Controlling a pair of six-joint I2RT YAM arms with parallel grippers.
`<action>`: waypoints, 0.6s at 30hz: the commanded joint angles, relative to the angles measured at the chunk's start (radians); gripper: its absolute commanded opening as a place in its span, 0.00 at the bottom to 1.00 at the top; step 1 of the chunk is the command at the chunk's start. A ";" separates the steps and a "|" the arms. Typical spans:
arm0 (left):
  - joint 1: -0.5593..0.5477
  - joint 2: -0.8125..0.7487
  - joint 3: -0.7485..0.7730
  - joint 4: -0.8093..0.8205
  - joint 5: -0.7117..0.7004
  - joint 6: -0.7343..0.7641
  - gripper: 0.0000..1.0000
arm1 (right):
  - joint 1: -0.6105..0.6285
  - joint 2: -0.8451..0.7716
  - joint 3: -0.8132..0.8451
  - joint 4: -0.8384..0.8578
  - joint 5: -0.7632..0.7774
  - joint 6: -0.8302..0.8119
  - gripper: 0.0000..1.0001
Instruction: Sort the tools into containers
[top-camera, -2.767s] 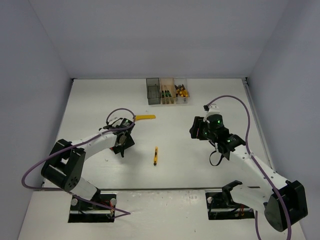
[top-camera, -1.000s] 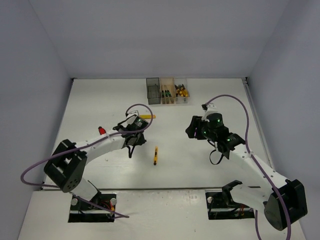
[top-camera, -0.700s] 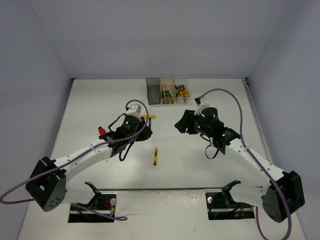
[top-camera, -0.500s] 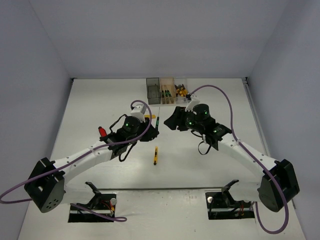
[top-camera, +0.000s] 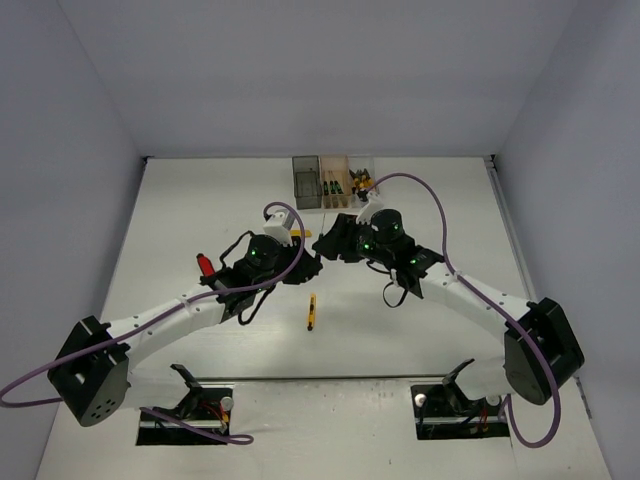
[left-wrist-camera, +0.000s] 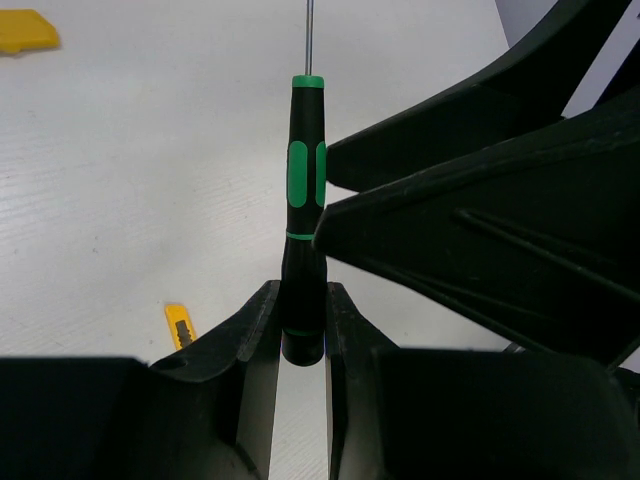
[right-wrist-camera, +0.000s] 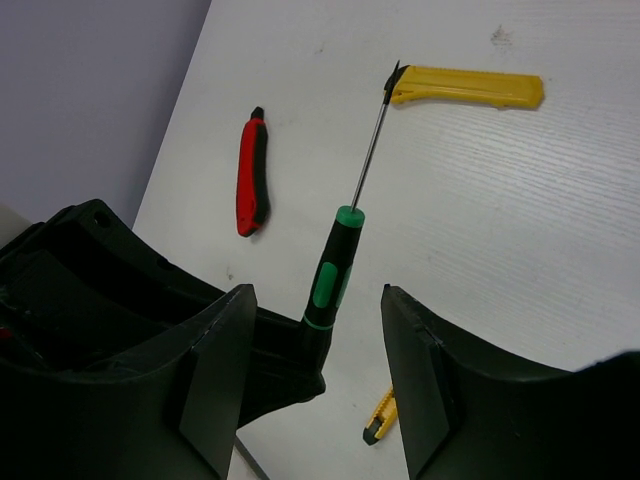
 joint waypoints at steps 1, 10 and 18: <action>-0.007 -0.032 0.027 0.098 0.004 0.000 0.00 | 0.015 0.011 0.035 0.108 -0.013 0.019 0.50; -0.007 -0.035 0.028 0.099 -0.021 0.006 0.00 | 0.037 0.039 0.027 0.117 -0.012 0.023 0.40; -0.006 -0.029 0.026 0.098 -0.046 0.006 0.01 | 0.041 0.052 0.037 0.118 0.002 0.006 0.05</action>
